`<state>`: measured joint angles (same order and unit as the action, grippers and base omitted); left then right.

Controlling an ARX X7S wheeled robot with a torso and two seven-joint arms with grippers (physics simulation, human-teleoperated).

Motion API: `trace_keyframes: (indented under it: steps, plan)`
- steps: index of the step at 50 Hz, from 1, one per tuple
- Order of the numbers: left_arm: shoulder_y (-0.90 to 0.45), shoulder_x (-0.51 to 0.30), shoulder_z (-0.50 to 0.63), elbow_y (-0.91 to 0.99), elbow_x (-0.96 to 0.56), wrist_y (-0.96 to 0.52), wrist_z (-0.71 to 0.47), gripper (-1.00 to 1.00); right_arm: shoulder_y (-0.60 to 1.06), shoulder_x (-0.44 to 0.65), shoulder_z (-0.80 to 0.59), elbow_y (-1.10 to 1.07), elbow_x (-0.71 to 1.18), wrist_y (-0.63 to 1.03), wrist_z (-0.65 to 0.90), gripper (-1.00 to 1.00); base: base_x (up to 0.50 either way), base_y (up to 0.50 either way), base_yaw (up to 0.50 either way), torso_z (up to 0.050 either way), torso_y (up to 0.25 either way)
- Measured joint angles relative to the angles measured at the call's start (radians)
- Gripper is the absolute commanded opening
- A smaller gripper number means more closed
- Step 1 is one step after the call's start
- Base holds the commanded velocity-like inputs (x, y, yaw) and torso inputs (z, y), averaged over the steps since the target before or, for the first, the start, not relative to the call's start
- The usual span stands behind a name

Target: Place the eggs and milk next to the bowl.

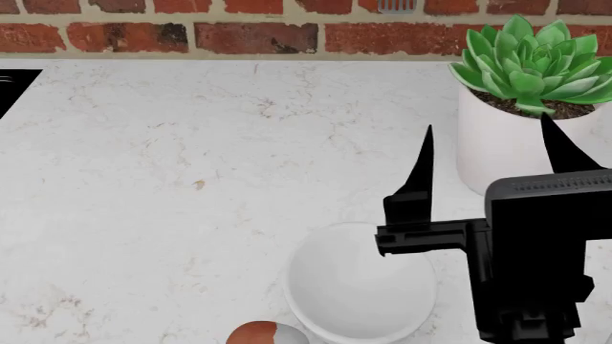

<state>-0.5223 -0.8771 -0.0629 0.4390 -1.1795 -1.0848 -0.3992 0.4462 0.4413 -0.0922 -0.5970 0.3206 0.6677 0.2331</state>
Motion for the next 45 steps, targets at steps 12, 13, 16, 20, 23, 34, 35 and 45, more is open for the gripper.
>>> trace_keyframes:
  steps: [12,13,16,20,23,34,35,45]
  plan:
    - [0.075,-0.002,-0.089,0.007,-0.042,-0.027,-0.124,1.0,-0.005,-0.002,-0.005,0.019,0.0,-0.023,-0.004,1.0,0.0,0.0,0.0,0.0,0.0]
    - [0.081,-0.002,-0.095,0.008,-0.045,-0.028,-0.132,1.0,-0.006,-0.003,-0.005,0.021,0.0,-0.025,-0.004,1.0,0.0,0.0,0.0,0.0,0.0]
    - [0.097,-0.003,-0.113,0.009,-0.053,-0.031,-0.152,1.0,-0.008,-0.003,-0.005,0.025,0.0,-0.031,-0.005,1.0,0.0,0.0,0.0,0.0,0.0]
    - [0.12,-0.003,-0.137,0.008,-0.057,-0.031,-0.174,1.0,-0.01,-0.004,-0.006,0.029,0.0,-0.036,-0.005,1.0,0.0,0.0,0.0,0.0,0.0]
    - [0.137,-0.002,-0.15,0.005,-0.054,-0.026,-0.183,1.0,-0.01,-0.004,-0.008,0.032,0.0,-0.038,-0.005,1.0,0.0,0.0,0.0,0.0,0.0]
    - [0.165,0.013,-0.15,-0.059,0.002,0.017,-0.177,1.0,-0.003,-0.004,-0.017,0.037,0.0,-0.038,-0.004,1.0,0.0,0.0,0.0,0.0,0.0]
    - [0.164,0.014,-0.147,-0.067,0.01,0.022,-0.174,1.0,-0.002,-0.004,-0.018,0.037,0.0,-0.038,-0.004,1.0,0.0,0.0,0.0,0.0,0.0]
    - [0.151,0.024,-0.099,-0.133,0.076,0.063,-0.137,1.0,0.005,-0.003,-0.025,0.034,0.001,-0.029,-0.001,1.0,0.0,0.0,0.0,0.0,0.0]
